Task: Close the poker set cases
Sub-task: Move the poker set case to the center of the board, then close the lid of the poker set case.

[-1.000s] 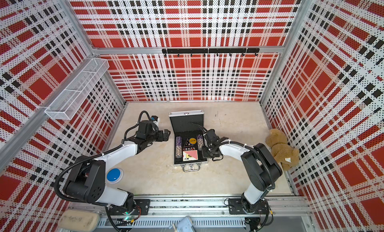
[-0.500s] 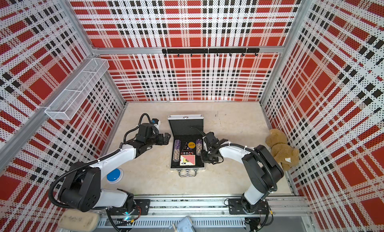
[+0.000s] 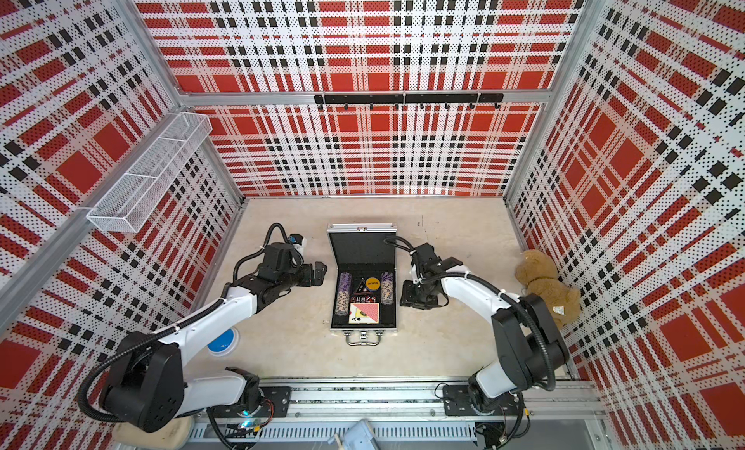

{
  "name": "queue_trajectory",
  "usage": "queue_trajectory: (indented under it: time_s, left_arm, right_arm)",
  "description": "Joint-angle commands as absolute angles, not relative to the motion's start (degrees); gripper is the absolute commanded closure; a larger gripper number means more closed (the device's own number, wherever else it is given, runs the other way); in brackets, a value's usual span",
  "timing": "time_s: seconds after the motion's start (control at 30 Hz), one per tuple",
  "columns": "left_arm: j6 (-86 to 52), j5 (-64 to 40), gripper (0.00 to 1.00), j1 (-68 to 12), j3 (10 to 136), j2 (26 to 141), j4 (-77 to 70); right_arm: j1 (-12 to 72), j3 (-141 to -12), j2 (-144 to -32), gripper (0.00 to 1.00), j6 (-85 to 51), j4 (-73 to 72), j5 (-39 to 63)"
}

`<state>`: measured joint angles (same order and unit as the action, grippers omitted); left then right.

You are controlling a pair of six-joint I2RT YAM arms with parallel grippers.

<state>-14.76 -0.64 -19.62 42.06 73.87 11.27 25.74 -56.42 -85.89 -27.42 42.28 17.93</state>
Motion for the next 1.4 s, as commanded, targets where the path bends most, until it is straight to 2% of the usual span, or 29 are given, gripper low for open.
queue_trajectory:
  time_s: [0.0, 0.37, 0.6, 0.73, 1.1, 1.37]
  left_arm:
    - [-17.46, -1.0, 0.01, -19.86, 42.05, 72.47, 14.8]
    - [-18.2, -6.21, 0.01, -17.85, 40.63, 70.08, 18.43]
    - [-19.19, -8.47, 0.01, -17.76, 37.19, 66.17, 20.18]
    - [-19.37, -9.95, 0.01, -17.8, 39.31, 66.31, 23.97]
    - [-21.88, -15.87, 0.01, -11.35, 38.49, 66.53, 24.99]
    - [-21.95, -18.15, 0.01, -10.59, 39.2, 69.1, 24.19]
  right_arm:
    - [23.38, -62.22, -83.17, 0.5, -25.93, 44.84, 18.46]
    - [19.88, -80.3, -87.17, 0.47, -27.79, 48.33, 17.79]
    - [18.79, -94.83, -94.2, 0.46, -27.31, 49.59, 16.57]
    - [18.81, -101.33, -98.54, 0.48, -27.55, 49.62, 17.33]
    - [19.42, -103.93, -103.87, 0.58, -28.95, 46.28, 25.25]
    - [20.43, -96.32, -98.32, 0.65, -27.26, 47.2, 29.25]
